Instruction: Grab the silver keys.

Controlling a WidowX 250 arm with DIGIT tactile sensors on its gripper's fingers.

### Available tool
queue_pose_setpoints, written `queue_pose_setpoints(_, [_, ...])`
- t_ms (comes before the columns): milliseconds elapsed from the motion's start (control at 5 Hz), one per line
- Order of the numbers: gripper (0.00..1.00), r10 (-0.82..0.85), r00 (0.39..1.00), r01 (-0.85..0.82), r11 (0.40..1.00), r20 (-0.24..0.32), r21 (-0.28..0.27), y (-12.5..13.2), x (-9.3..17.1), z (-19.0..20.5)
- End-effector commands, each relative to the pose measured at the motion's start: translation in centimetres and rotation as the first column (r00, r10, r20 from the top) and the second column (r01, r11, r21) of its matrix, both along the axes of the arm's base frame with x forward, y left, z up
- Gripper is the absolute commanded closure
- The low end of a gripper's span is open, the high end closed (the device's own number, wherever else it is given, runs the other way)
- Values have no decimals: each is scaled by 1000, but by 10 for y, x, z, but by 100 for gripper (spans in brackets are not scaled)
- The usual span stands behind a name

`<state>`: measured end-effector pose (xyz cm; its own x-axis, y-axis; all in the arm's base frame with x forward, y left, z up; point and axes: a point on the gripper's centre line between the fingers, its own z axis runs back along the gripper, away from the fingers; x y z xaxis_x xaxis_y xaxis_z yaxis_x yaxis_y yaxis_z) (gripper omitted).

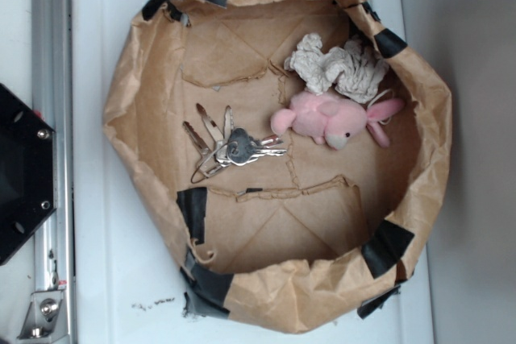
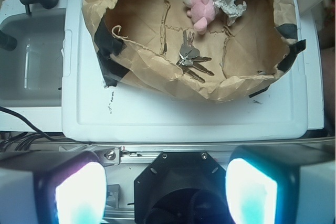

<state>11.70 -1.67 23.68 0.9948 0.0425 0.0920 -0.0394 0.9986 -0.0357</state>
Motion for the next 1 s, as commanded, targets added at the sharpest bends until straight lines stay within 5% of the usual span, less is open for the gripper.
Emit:
queue_pose_setpoints(0, [0,0,1000,0,1000,0,0,0,0,0])
queue_pose_setpoints(200, [0,111,993,-111,993,31,26,0,36,-13])
queue_pose_setpoints(400, [0,324,945,-324,946,52,-14,14,63,-21])
queue_pose_setpoints(800, [0,441,891,-443,896,104,1,43,94,-49])
